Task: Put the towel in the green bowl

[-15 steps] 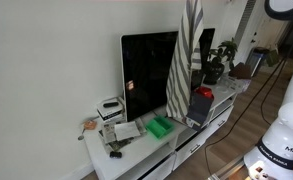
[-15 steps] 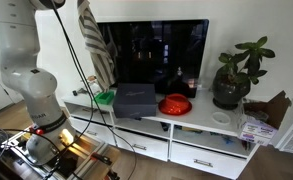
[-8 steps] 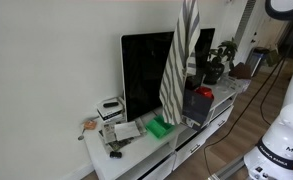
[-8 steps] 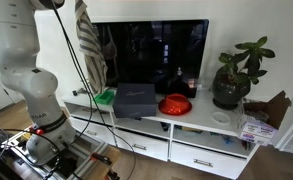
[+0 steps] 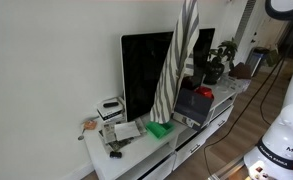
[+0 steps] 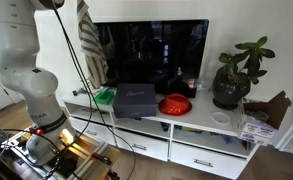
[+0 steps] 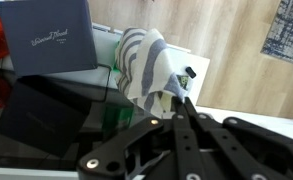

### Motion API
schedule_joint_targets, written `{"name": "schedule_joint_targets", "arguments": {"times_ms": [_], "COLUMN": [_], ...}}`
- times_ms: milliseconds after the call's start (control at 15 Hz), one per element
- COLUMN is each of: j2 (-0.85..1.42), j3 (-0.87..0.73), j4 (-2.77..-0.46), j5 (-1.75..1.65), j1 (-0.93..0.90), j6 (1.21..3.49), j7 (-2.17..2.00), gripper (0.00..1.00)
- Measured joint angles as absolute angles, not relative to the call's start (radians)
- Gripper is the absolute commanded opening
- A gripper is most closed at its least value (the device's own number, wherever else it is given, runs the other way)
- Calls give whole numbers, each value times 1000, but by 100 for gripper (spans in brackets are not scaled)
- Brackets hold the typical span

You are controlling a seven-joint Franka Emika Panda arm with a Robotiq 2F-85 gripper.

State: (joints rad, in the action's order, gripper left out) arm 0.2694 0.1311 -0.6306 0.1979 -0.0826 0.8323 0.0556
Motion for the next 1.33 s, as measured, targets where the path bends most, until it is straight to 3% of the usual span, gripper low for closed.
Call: {"name": "schedule_joint_targets", "arguments": {"times_ms": [67,600,800,1333], "j2": [269,270,269,138], "j3": [131,131,131,145], "j4": [-633,-651,-652,-716], "j5": [194,189,189,145], "j1": [-83,-83,-83,-80], "j6": [832,832,832,829], "j7": [57,62,69,309], "gripper": [28,83,99,100]}}
